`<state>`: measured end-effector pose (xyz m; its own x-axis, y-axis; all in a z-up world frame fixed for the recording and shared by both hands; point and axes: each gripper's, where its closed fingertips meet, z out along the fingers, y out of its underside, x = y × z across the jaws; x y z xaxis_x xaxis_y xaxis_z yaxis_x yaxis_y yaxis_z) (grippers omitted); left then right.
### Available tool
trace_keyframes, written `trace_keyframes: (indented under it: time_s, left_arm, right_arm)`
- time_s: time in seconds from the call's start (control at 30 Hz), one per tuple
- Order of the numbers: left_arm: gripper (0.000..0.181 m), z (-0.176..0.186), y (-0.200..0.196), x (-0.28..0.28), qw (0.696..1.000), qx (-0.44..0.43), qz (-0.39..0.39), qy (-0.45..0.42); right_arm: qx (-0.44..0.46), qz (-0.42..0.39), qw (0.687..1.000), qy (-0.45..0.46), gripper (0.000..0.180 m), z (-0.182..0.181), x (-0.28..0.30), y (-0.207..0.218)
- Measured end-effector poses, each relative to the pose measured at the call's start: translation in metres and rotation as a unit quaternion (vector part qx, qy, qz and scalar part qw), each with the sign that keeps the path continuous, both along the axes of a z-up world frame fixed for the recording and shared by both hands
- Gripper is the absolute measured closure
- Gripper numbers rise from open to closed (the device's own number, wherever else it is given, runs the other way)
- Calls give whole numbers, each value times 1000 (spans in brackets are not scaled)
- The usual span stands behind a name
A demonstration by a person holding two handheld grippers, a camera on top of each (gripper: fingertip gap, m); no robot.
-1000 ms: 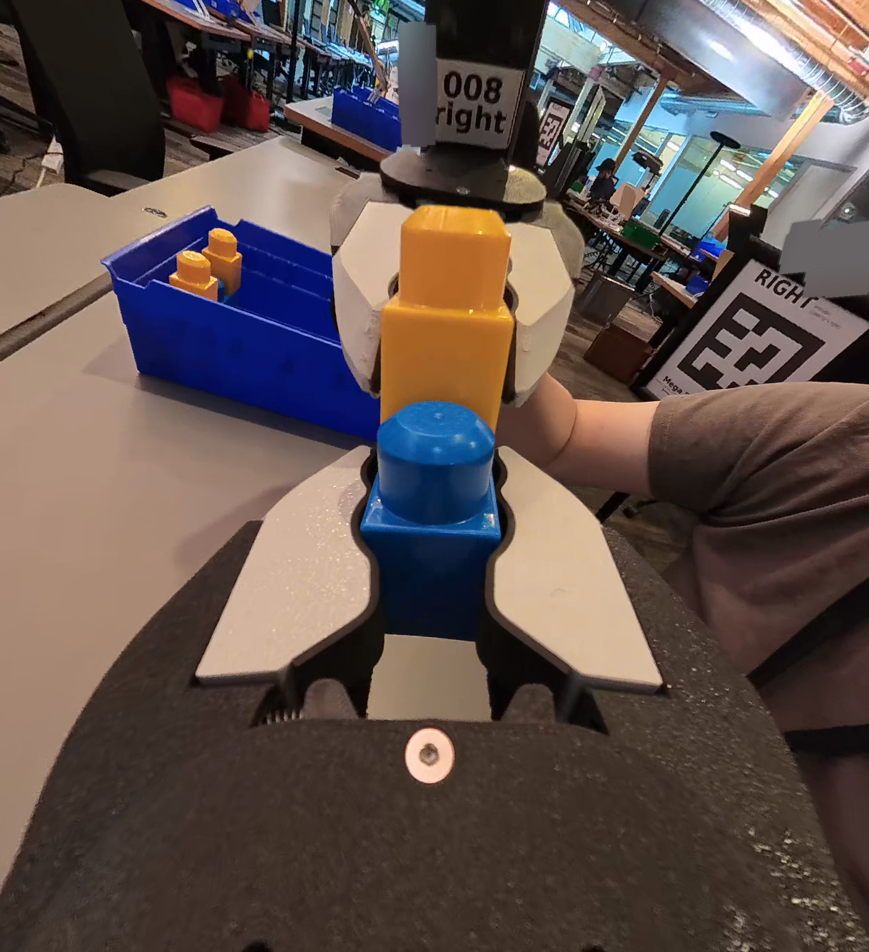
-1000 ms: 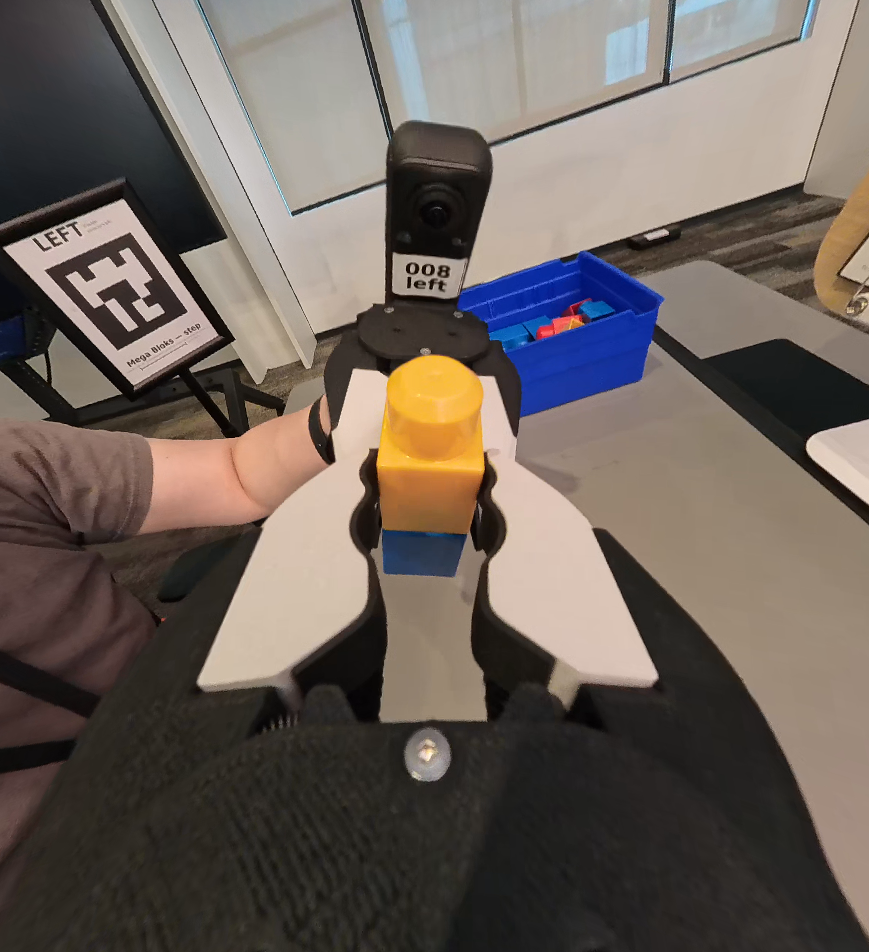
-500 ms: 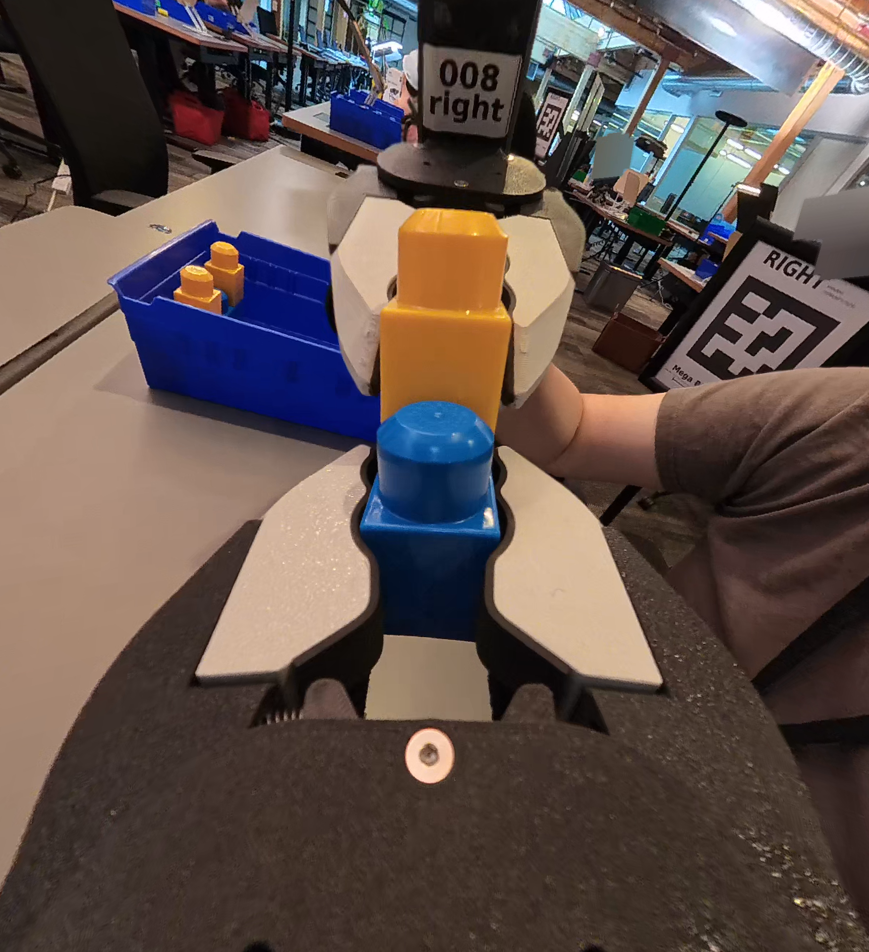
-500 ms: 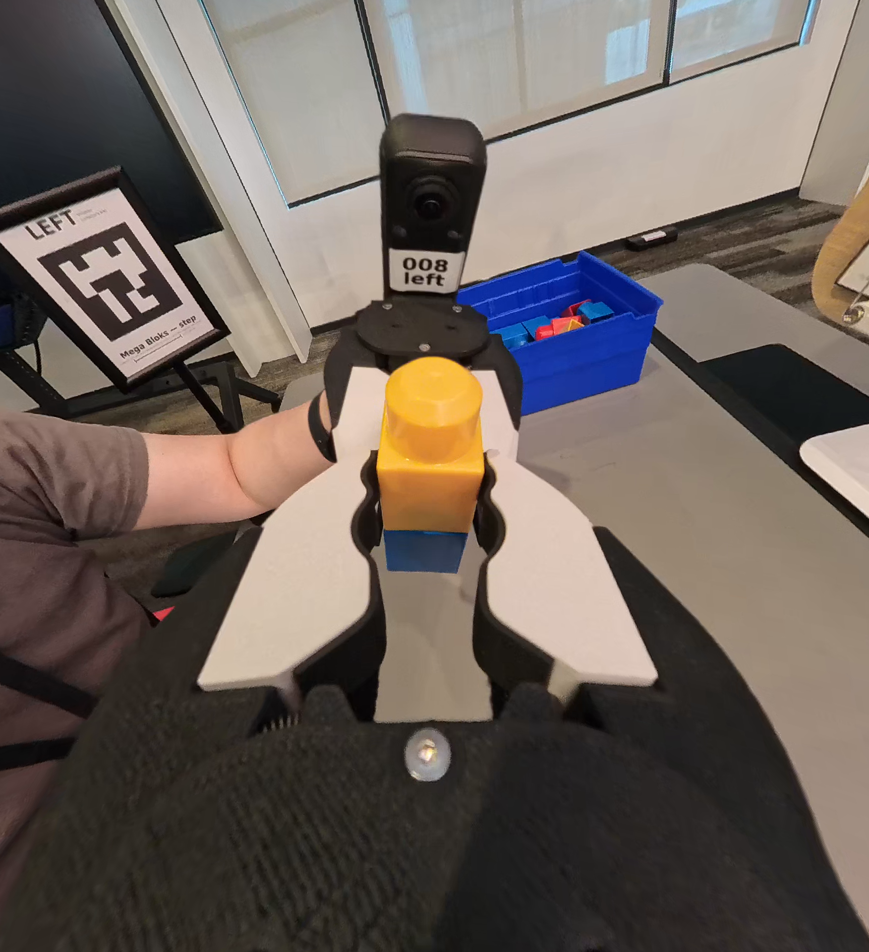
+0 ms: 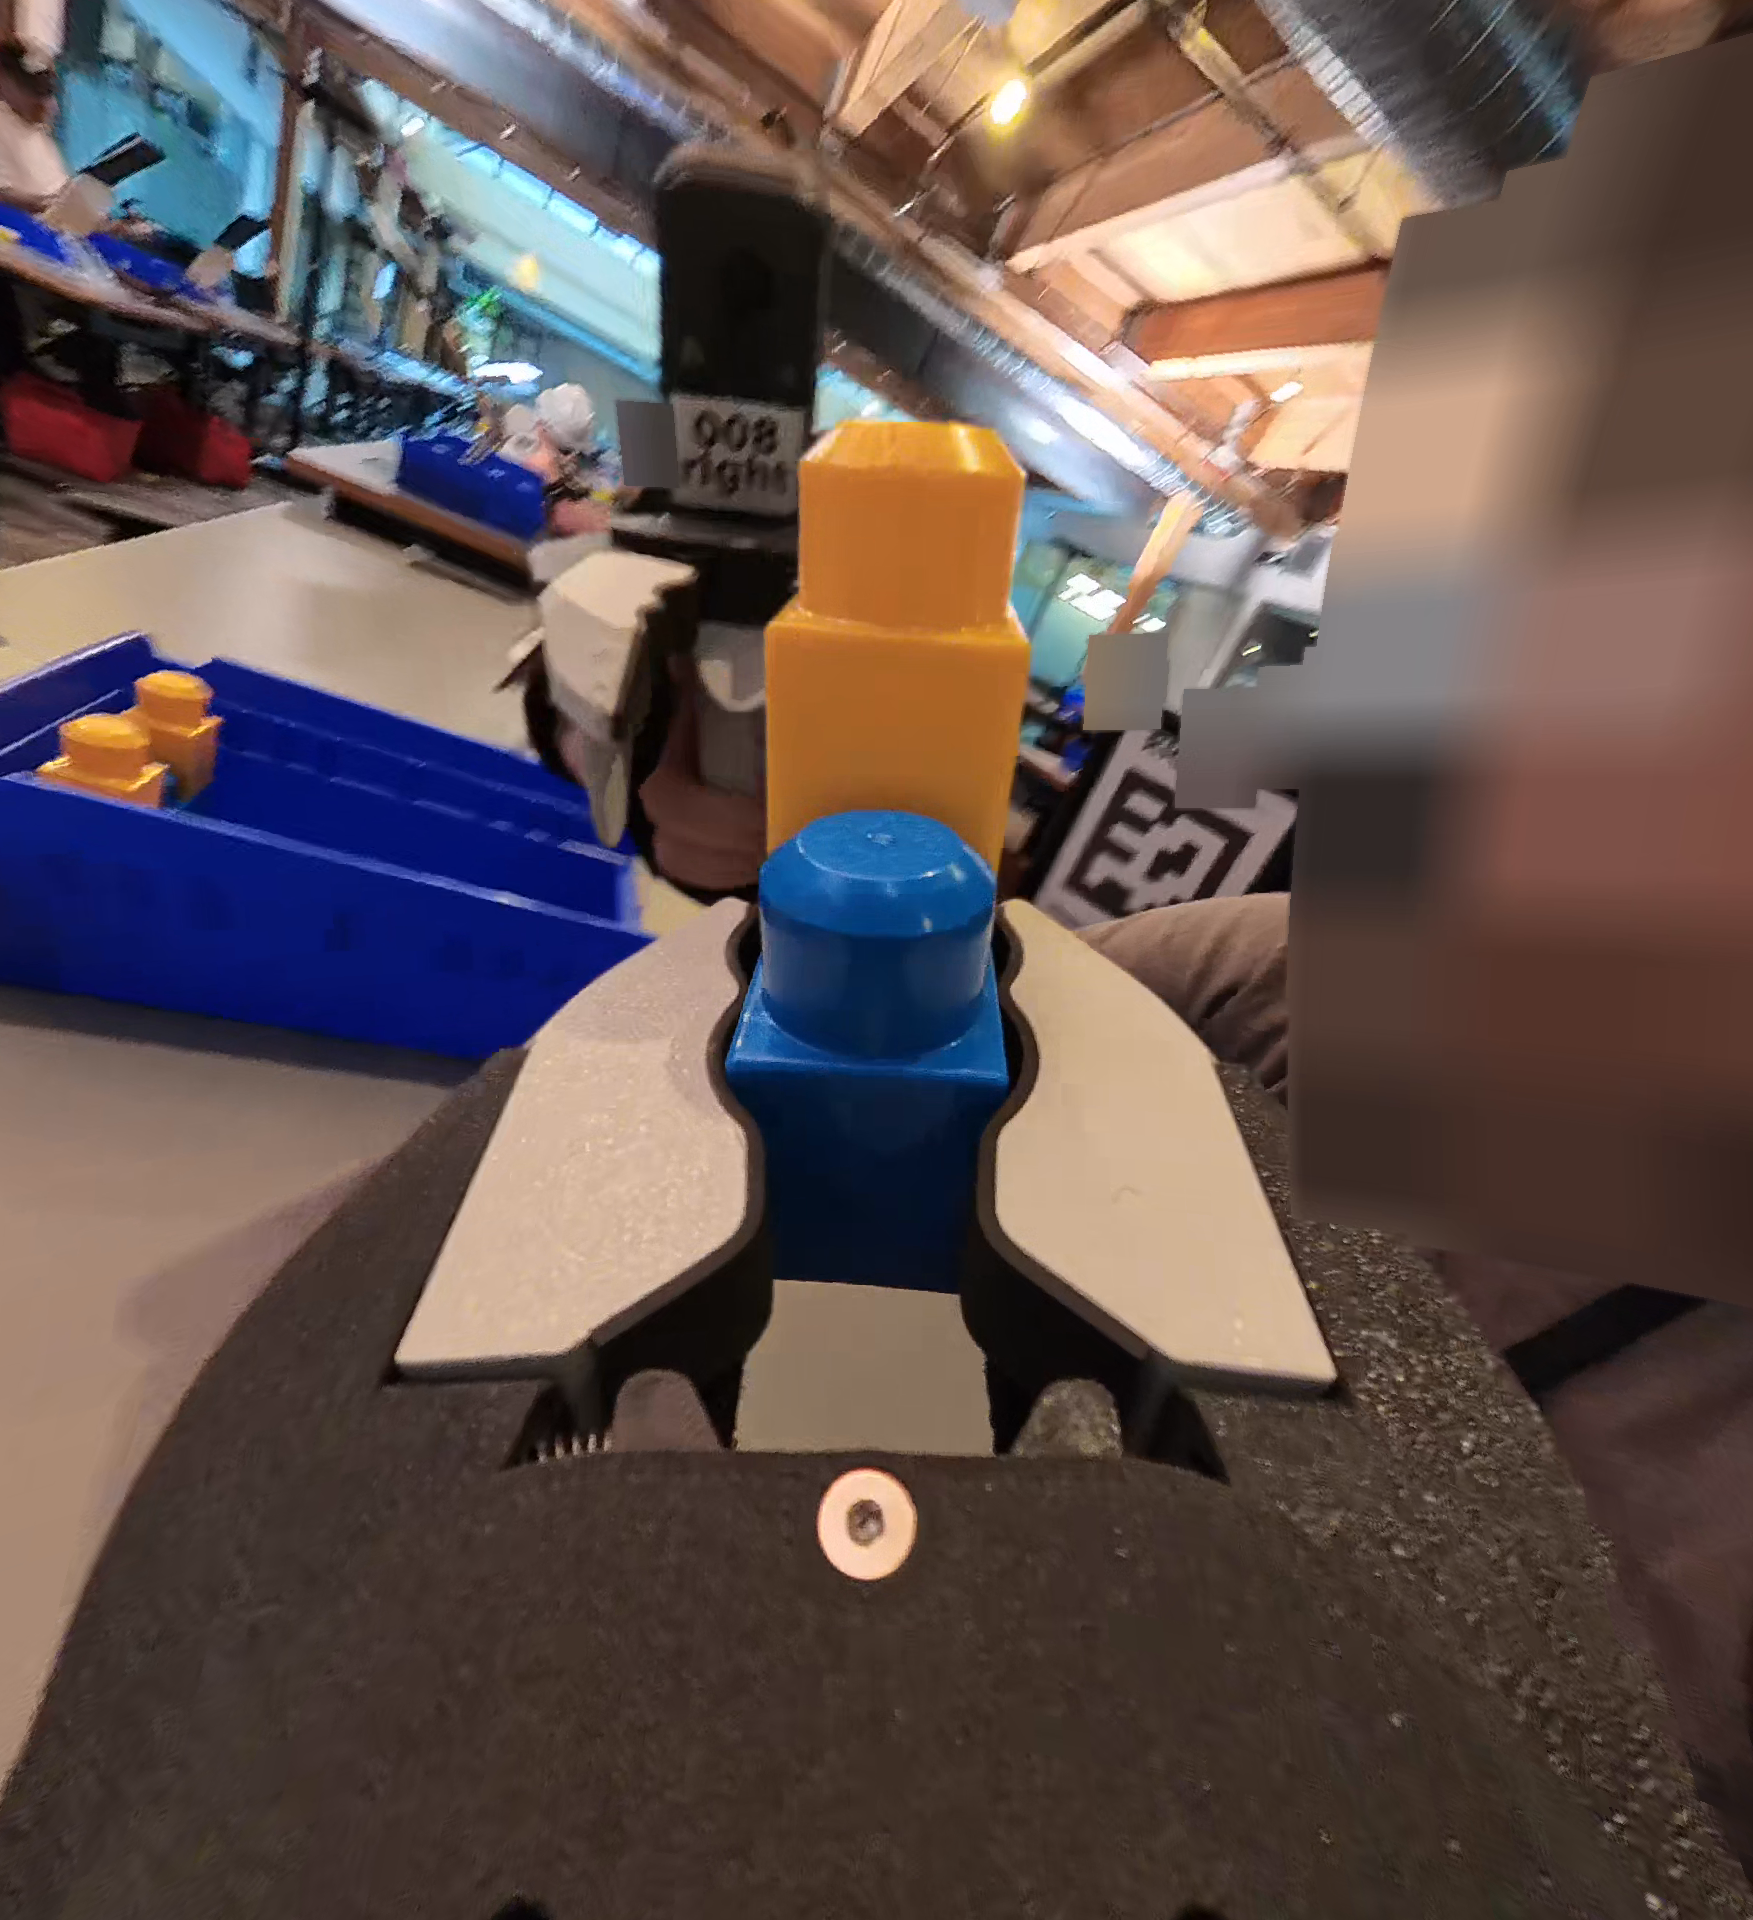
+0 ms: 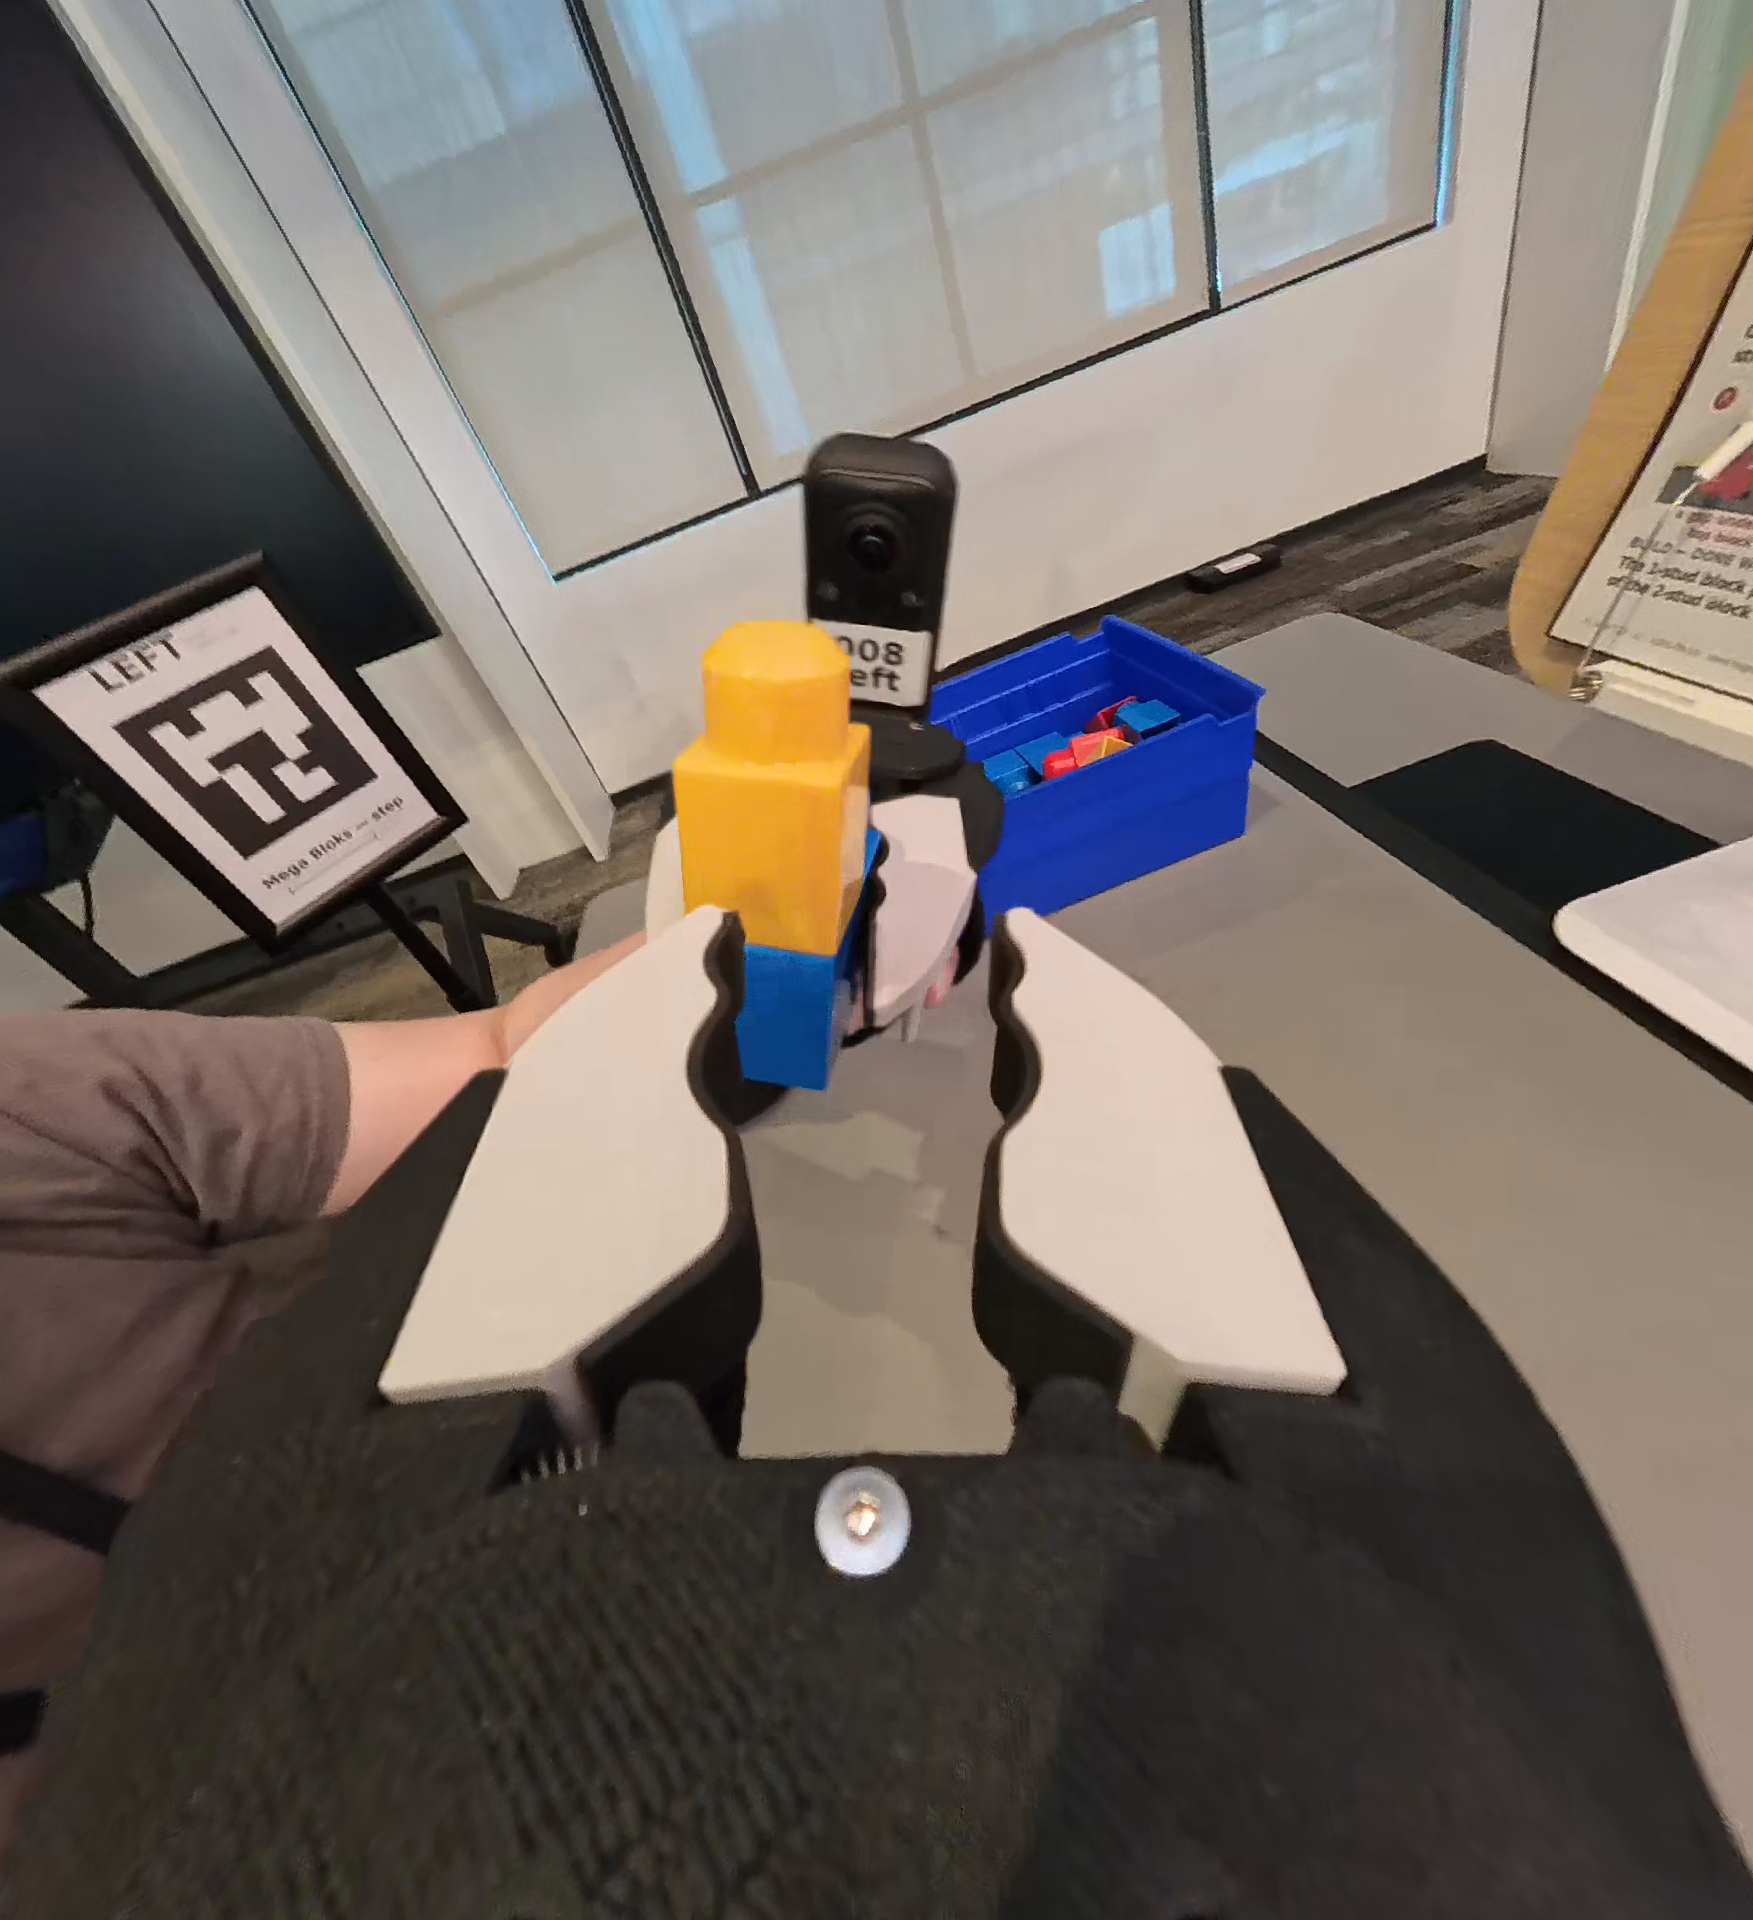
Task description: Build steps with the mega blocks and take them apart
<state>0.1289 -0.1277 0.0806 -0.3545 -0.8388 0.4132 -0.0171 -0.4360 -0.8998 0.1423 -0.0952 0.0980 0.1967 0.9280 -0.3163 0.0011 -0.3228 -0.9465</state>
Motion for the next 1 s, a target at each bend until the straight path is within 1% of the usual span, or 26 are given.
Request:
trace_keyframes:
  time_s: [0.07,0.23,0.37,0.43,0.57,0.6,0.67,0.73,0.77,0.83,0.87,0.93,1.0]
  left_arm:
    - [139,11,-9,-8,998,-21,-43,-38]
    - [140,18,-29,-18,988,-40,-131,-71]
    - [140,31,-47,-31,969,-57,-210,-122]
    - [139,34,-54,-37,964,-45,-227,-135]
    - [139,32,-63,-39,962,-25,-243,-126]
    - [139,31,-63,-37,964,-19,-236,-121]
    - [139,26,-54,-24,979,-1,-180,-95]
    - [139,16,-30,-6,996,35,-69,-46]
    - [139,12,-18,-1,998,58,-11,-23]
    - [139,5,3,3,992,95,79,21]
    - [139,1,9,3,987,111,108,43]
    - [139,-4,8,5,983,129,113,72]
    - [139,-6,3,8,982,136,108,79]
  right_arm:
    - [1,9,1000,10,135,6,-2,-7]
    - [48,-10,998,29,136,25,-2,-20]
    - [59,0,998,34,136,32,-4,-32]
    - [62,4,998,29,136,32,-5,-35]
    - [66,14,998,22,136,30,-9,-40]
    - [68,15,997,20,136,30,-9,-41]
    - [73,18,997,14,136,29,-11,-43]
    - [89,18,996,2,136,27,-13,-45]
    - [100,11,995,-11,136,25,-13,-43]
    - [126,-13,991,-38,136,19,-12,-36]
    - [134,-25,990,-45,135,17,-12,-31]
    - [138,-32,989,-48,132,14,-13,-26]
    - [126,-37,990,-46,129,9,-13,-19]
